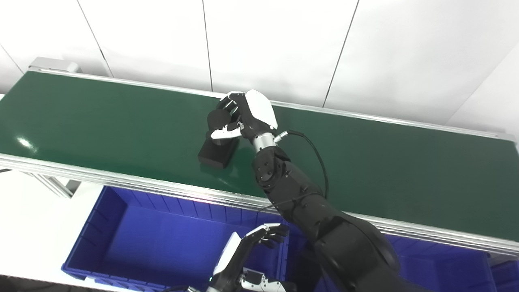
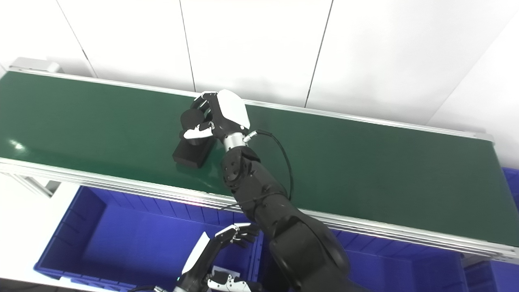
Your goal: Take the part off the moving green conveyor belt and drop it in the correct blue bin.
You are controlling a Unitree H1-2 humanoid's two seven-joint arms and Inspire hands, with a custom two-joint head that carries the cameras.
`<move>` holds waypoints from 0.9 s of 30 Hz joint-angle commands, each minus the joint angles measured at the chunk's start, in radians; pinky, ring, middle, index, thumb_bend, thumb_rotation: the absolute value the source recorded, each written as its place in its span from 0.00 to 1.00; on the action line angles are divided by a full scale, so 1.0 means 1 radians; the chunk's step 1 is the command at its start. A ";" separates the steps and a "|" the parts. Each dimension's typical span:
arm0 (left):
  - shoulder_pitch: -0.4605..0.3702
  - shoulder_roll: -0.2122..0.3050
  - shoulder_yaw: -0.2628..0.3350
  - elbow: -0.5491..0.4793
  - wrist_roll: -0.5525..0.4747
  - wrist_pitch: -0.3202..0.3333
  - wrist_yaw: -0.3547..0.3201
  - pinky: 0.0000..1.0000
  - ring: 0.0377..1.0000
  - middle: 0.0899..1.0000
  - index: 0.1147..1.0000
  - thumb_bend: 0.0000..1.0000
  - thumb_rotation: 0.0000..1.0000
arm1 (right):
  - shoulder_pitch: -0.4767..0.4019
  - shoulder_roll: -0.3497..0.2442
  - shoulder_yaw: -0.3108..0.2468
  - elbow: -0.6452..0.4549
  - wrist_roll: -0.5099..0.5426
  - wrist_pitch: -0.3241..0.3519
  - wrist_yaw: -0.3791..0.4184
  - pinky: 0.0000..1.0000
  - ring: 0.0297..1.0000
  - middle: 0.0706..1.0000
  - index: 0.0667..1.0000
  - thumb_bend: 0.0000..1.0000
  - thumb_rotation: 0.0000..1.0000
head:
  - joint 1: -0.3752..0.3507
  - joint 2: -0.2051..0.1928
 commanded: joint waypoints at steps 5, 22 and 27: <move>-0.018 0.024 0.002 -0.019 0.012 -0.038 0.028 0.67 0.71 0.72 0.72 0.89 0.36 | 0.034 -0.032 -0.010 -0.147 -0.008 -0.055 -0.036 0.35 0.38 0.41 0.50 0.52 0.00 | -0.023 0.005; 0.013 0.060 0.053 -0.069 -0.036 -0.038 -0.042 0.78 0.79 0.77 0.75 0.86 0.38 | 0.460 -0.192 -0.090 -1.007 -0.011 0.215 0.209 0.29 0.33 0.43 0.46 0.52 0.00 | -0.112 0.029; 0.027 0.067 0.074 -0.091 -0.056 -0.038 -0.072 0.77 0.77 0.76 0.76 0.86 0.37 | 0.588 -0.237 -0.119 -1.215 -0.002 0.249 0.272 0.29 0.32 0.39 0.50 0.51 0.00 | -0.145 0.041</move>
